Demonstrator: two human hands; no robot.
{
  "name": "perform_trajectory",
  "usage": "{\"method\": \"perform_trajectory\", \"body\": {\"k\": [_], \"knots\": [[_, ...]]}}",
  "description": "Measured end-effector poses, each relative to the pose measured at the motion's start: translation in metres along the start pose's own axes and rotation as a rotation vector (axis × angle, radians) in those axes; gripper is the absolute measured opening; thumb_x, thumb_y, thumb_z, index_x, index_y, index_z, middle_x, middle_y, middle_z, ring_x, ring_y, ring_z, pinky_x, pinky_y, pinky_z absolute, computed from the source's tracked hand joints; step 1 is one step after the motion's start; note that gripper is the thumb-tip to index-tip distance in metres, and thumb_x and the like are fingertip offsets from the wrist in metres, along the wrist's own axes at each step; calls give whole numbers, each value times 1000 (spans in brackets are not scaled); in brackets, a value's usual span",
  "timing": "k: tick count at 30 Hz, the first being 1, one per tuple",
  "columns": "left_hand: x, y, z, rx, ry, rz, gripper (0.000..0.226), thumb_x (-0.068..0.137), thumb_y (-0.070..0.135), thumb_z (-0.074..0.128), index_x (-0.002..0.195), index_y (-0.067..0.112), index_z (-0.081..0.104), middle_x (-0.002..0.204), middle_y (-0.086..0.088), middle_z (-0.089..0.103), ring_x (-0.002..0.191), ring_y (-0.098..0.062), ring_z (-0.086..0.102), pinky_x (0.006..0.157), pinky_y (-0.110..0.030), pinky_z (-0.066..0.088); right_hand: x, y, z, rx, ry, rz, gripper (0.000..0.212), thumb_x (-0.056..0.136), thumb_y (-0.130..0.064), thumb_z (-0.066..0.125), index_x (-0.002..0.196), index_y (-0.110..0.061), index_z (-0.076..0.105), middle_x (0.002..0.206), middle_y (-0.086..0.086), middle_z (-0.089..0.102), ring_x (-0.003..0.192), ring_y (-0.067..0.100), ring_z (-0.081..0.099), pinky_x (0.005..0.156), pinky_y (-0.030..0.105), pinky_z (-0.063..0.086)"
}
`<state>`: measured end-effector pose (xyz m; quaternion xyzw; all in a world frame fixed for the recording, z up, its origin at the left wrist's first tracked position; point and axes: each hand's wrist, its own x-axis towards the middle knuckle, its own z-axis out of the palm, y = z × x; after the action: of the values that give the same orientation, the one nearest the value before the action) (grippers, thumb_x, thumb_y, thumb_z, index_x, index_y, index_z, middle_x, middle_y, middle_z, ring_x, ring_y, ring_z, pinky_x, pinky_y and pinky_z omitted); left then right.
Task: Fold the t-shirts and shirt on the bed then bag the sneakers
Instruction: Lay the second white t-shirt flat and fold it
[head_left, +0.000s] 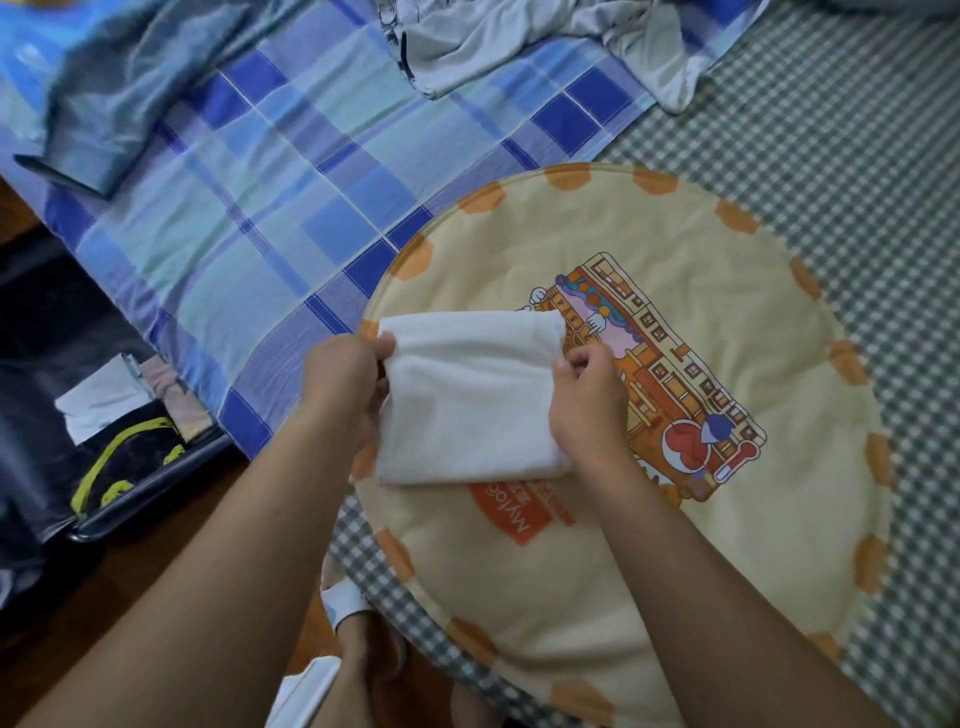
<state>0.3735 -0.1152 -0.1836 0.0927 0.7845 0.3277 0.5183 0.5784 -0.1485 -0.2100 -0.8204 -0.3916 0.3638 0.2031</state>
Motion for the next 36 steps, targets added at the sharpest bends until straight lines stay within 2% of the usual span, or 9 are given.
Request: {"method": "perform_trajectory", "body": {"k": [3,5,7,13,16,19,26,30,36], "knots": [[-23,-20,13,609,264,621,35,99,19,53,134,17,52,136,-8,43,121,-27,45,102,-38,37,-4,-13,2,-245,258,-440,40,100,-14,52,140,-14,49,140,8,47,127,27,44,102,39,41],[-39,-38,24,821,245,989,48,105,27,44,152,26,35,158,-8,25,145,-29,25,119,-45,22,-2,-18,16,-354,196,-670,48,102,-23,45,150,-14,43,154,13,38,140,33,34,113,45,32],[-28,-69,29,1064,133,1106,53,109,37,33,160,26,23,167,-10,14,154,-32,11,125,-51,14,3,-5,32,-477,25,-742,53,105,-36,37,155,-18,37,164,14,24,151,36,19,121,51,21],[-2,-99,9,1079,65,705,64,106,52,17,158,36,-17,169,-3,-12,155,-23,-10,126,-49,-2,-3,37,34,-449,-28,-433,72,99,-55,24,162,-23,13,166,19,12,153,35,9,124,50,15],[-18,-91,12,1026,96,650,64,106,53,21,158,40,-14,164,-5,2,148,-32,11,119,-57,19,-33,31,36,-384,-17,-360,66,101,-43,36,161,-23,17,147,19,38,132,36,33,112,51,33],[-22,-83,9,952,-52,497,66,104,55,28,154,52,-15,166,-4,-6,148,-37,25,113,-54,35,-37,15,23,-203,-161,-185,64,100,-30,51,157,-36,22,144,9,36,130,28,37,108,41,34],[-19,-43,-87,536,-430,411,61,93,41,69,147,47,41,148,9,50,130,-14,53,110,-32,41,-91,-21,-2,282,-462,-74,49,94,-16,68,130,-45,52,129,-30,54,125,2,53,100,23,48],[9,-27,-222,240,-375,284,45,89,29,70,126,51,59,127,15,65,108,-13,67,93,-35,56,-157,-93,81,219,-544,-223,56,91,-14,71,128,-50,48,129,-28,51,111,-15,51,89,7,41],[162,-24,-425,108,-332,47,63,91,-6,67,138,33,49,128,9,62,95,2,70,72,-16,54,-177,-193,328,-62,-816,-360,69,92,-18,69,139,-53,32,135,-15,41,123,-2,40,95,-2,24]]}}
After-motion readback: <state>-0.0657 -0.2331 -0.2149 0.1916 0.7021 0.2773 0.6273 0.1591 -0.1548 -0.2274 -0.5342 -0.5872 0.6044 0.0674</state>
